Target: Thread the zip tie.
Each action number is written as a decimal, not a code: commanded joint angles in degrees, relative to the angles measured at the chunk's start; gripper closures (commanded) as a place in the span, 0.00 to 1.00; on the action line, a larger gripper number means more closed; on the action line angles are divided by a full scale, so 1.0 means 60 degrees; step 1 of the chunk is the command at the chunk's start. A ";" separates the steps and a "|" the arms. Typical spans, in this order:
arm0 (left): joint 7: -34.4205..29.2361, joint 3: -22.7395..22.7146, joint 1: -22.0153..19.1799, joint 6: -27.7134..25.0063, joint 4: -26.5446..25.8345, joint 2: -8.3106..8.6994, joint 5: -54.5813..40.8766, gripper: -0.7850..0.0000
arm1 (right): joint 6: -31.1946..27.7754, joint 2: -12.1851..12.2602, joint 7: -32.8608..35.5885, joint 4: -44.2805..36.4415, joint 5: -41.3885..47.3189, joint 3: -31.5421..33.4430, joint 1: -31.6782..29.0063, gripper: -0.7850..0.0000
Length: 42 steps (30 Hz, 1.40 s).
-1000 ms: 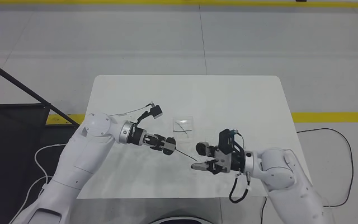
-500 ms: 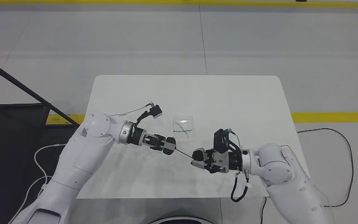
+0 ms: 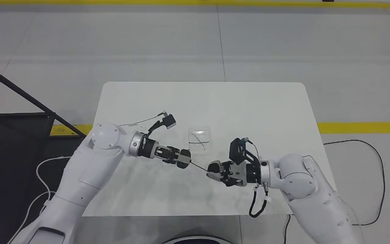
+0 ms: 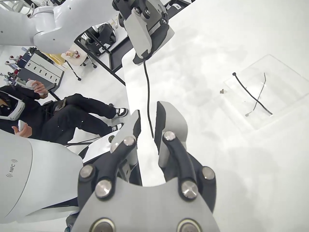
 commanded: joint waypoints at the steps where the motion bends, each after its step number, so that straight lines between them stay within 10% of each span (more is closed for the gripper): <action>1: -0.0012 0.0001 -0.0012 -0.0008 -0.0007 0.0010 0.0001 1.00 | 0.0031 0.0015 -0.0011 0.0012 0.0020 -0.0022 0.0020 0.88; 12: 0.0059 0.0067 -0.0034 0.0001 -0.0064 0.0053 0.0028 1.00 | 0.0099 0.0108 0.0020 0.0045 0.0116 -0.0167 0.0134 1.00; 14: 0.0084 0.0090 -0.0054 0.0044 -0.0071 0.0056 0.0022 0.56 | 0.0099 0.0123 -0.0007 0.0040 0.0105 -0.0187 0.0148 1.00; 15: 0.0104 0.0102 -0.0063 0.0079 -0.0068 0.0056 0.0000 0.13 | 0.0100 0.0130 -0.0024 0.0043 0.0100 -0.0198 0.0151 1.00; 16: 0.0127 0.0114 -0.0072 0.0114 -0.0066 0.0055 -0.0033 0.00 | 0.0101 0.0137 -0.0039 0.0043 0.0096 -0.0210 0.0156 1.00; 42: 0.1936 -0.0179 0.0894 -0.1541 -0.0310 -0.0096 -0.2330 0.00 | -0.0993 0.0216 -0.3153 -0.0212 0.0609 0.0262 -0.0863 1.00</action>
